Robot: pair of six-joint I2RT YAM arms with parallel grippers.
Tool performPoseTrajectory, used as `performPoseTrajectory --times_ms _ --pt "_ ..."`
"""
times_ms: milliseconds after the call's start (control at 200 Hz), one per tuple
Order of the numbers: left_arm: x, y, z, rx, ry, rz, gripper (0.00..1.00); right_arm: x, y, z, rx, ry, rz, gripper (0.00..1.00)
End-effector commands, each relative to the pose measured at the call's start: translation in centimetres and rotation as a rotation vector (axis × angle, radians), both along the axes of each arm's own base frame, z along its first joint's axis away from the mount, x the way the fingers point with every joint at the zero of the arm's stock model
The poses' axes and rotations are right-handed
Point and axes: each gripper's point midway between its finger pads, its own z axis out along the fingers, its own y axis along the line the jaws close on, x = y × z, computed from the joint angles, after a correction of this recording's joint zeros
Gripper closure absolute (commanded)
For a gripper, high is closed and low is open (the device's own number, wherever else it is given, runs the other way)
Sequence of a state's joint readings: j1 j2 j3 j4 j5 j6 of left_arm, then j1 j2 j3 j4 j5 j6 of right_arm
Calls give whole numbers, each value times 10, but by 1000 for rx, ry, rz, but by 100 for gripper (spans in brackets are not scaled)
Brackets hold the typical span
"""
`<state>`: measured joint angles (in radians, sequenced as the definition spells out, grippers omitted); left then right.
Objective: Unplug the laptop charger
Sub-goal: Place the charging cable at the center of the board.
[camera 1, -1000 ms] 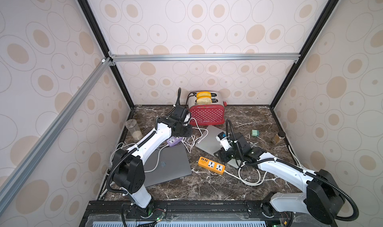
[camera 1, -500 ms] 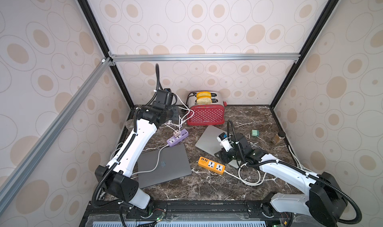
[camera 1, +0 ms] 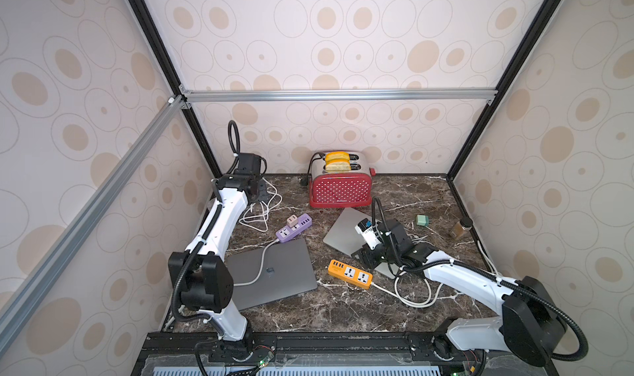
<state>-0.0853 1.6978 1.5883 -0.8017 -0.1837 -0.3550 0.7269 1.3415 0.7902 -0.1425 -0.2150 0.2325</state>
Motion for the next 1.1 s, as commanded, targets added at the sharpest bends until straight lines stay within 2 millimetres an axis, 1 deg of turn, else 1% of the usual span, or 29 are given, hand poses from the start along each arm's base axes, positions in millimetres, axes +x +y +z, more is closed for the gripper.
performPoseTrajectory --times_ms 0,30,40,50,55,65,75,80,90,185,270,401,416,436,466,491,551,621,716,766,806,816,881,981,1047,1097 --pt "6 7 -29 -16 52 36 100 10 23 21 69 -20 64 37" --pt "9 8 -38 -18 64 41 100 12 27 23 78 -16 78 37" --pt "10 8 -41 -19 70 43 100 12 29 24 80 -13 83 34" --pt "11 9 -43 -20 71 45 100 12 31 25 84 -14 89 29" --pt "11 10 -45 -21 74 46 100 12 32 26 87 -13 91 26" --pt "12 9 -47 -22 77 45 100 13 34 26 91 -13 95 17" --pt "13 9 -49 -24 78 46 100 13 36 27 94 -13 99 6" --pt "14 9 -50 -26 81 46 100 14 37 28 97 -12 101 3" --pt "15 9 -52 -28 81 45 100 14 38 29 101 -11 105 1" --pt "26 8 -70 -40 103 46 100 20 52 35 133 -13 133 0" --pt "36 3 -89 -62 137 34 100 25 61 34 142 -14 150 0" --pt "41 -3 -116 -94 195 21 100 36 80 38 158 -30 185 0" --pt "42 -4 -118 -96 197 19 97 37 83 38 160 -34 191 0" --pt "42 -4 -121 -97 201 20 89 38 86 39 162 -37 199 0" --pt "42 -4 -124 -95 205 22 74 41 92 42 164 -47 210 0" --pt "42 -3 -126 -91 208 25 68 43 97 42 162 -56 220 0" --pt "42 -2 -126 -81 198 24 61 48 109 45 159 -83 242 0" --pt "43 1 -119 -62 171 21 55 55 123 47 152 -122 252 0" --pt "43 4 -101 -42 118 17 53 66 141 45 136 -178 251 0" --pt "40 5 -90 -46 90 18 53 70 151 42 133 -200 261 0" --pt "33 2 -84 -65 82 16 53 74 158 40 129 -210 264 0" --pt "38 1 -80 -73 52 16 53 76 159 39 129 -212 265 0" --pt "31 -3 -72 -103 5 13 53 83 171 33 131 -217 273 0" --pt "17 -8 -67 -132 -8 5 54 93 186 28 138 -232 281 0" --pt "5 -19 -72 -192 -1 -7 55 99 194 23 131 -248 278 0" --pt "-4 -29 -81 -236 6 -11 56 105 200 21 126 -260 271 0"
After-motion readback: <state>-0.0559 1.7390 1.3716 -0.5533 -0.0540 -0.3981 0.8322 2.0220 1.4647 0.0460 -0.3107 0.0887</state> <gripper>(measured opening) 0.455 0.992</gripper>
